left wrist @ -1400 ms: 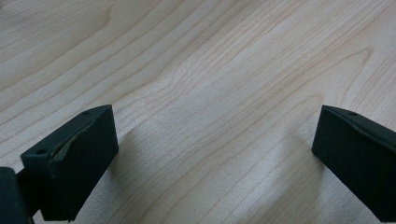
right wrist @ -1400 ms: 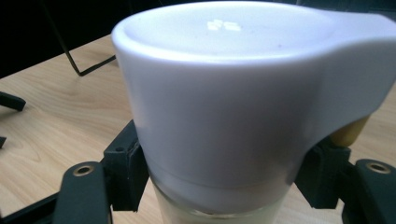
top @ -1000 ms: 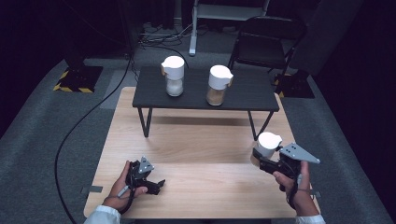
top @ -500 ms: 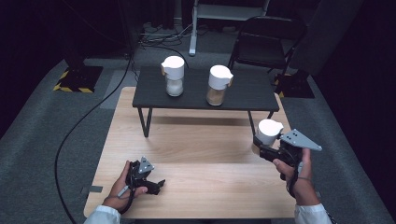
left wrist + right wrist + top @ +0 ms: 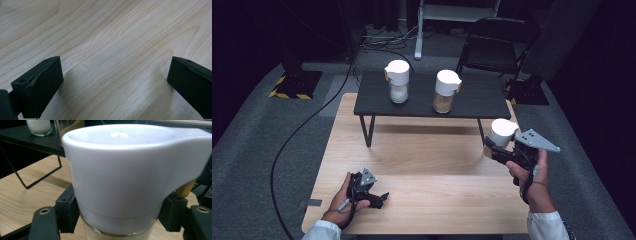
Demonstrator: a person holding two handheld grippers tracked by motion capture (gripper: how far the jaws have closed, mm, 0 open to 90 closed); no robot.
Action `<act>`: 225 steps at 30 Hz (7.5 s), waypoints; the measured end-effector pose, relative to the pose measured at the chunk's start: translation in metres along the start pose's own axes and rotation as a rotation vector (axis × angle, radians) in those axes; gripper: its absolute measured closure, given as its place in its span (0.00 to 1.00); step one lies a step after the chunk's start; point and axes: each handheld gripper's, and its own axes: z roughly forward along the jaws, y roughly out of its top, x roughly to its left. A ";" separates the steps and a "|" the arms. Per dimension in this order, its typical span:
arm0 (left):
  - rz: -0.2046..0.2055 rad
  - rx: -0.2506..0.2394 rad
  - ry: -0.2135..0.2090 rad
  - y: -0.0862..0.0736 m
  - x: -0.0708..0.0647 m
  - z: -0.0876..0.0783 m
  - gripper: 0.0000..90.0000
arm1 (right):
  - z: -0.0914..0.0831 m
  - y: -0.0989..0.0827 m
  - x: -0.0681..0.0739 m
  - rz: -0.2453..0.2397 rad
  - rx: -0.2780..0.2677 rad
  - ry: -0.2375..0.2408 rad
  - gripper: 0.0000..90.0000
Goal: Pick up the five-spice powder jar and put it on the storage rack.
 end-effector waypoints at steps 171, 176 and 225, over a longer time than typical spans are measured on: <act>0.001 0.001 0.000 0.000 0.000 0.000 0.00 | 0.085 0.040 -0.002 -0.169 -0.108 -0.124 0.02; 0.001 0.000 0.001 0.000 0.000 0.000 0.00 | 0.073 0.030 0.000 -0.198 -0.128 -0.107 0.02; -0.001 0.001 0.000 0.000 0.000 0.000 0.00 | 0.039 -0.080 0.027 -0.461 0.049 0.000 0.02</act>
